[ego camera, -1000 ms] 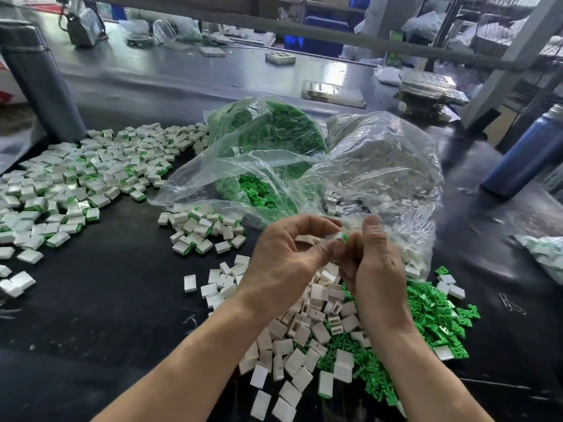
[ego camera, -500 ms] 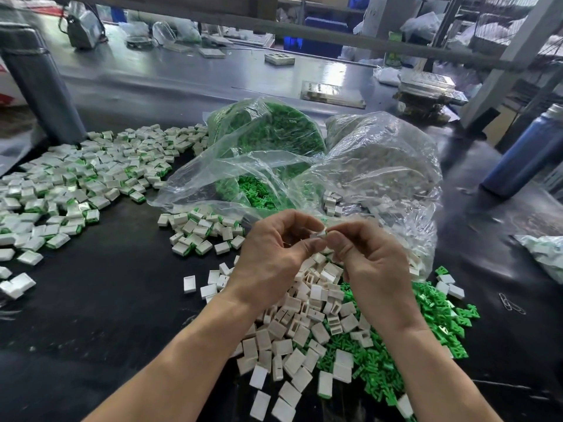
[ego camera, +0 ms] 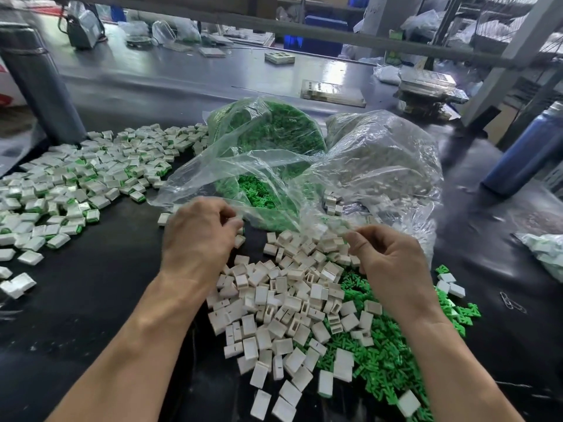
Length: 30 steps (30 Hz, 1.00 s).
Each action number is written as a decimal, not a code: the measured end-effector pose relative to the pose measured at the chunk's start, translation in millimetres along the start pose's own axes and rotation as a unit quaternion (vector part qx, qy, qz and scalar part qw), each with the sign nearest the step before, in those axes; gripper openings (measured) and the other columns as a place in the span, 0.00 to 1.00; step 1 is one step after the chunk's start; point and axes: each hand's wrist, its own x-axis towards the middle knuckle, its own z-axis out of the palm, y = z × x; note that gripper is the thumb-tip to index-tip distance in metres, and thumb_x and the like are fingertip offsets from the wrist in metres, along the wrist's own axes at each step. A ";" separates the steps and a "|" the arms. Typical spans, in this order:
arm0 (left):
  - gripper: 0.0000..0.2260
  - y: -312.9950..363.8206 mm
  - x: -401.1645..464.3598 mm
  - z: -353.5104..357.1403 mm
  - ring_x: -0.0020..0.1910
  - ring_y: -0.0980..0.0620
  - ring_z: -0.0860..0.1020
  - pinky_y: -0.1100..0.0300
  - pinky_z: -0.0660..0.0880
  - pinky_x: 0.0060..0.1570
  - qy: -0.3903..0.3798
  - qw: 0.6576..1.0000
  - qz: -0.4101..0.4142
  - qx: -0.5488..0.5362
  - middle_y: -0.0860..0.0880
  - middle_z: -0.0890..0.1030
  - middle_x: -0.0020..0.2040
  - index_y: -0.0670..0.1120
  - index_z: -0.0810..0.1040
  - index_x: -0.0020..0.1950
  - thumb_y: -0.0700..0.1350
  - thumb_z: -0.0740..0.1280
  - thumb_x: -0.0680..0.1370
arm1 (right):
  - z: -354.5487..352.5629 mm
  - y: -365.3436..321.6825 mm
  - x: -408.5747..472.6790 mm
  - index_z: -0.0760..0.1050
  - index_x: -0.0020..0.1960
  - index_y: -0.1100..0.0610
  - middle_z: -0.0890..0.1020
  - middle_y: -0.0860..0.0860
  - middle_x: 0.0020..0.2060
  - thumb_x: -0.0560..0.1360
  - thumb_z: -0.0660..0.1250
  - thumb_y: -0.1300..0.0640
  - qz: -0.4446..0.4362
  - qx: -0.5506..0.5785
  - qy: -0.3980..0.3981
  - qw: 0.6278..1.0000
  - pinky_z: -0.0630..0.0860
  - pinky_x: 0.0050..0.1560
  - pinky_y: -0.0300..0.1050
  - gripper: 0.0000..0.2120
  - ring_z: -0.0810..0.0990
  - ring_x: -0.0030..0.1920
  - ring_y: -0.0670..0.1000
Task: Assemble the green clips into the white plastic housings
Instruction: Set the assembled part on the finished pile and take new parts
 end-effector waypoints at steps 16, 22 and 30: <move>0.07 -18.1 12.9 5.7 0.54 0.42 0.80 0.42 0.75 0.59 0.092 0.989 -0.042 0.105 0.46 0.83 0.50 0.48 0.84 0.52 0.47 0.77 0.76 | -20.0 2.1 6.5 0.84 0.40 0.45 0.84 0.42 0.37 0.76 0.77 0.47 0.091 -0.141 -0.088 0.982 0.72 0.37 0.38 0.07 0.81 0.40 0.43; 0.09 1.7 0.4 2.0 0.42 0.49 0.82 0.47 0.82 0.48 0.053 0.999 0.003 -0.004 0.51 0.82 0.43 0.47 0.81 0.49 0.52 0.72 0.80 | -22.6 -1.3 5.9 0.84 0.42 0.45 0.85 0.42 0.38 0.73 0.79 0.46 0.122 -0.176 -0.138 0.967 0.75 0.39 0.39 0.05 0.83 0.42 0.44; 0.04 16.3 -15.0 19.3 0.47 0.61 0.79 0.57 0.79 0.59 -0.156 0.986 0.052 0.029 0.60 0.81 0.49 0.59 0.81 0.52 0.52 0.73 0.78 | -20.8 -5.6 4.2 0.84 0.40 0.46 0.85 0.43 0.37 0.72 0.80 0.47 0.129 -0.224 -0.146 0.955 0.82 0.44 0.46 0.07 0.83 0.40 0.45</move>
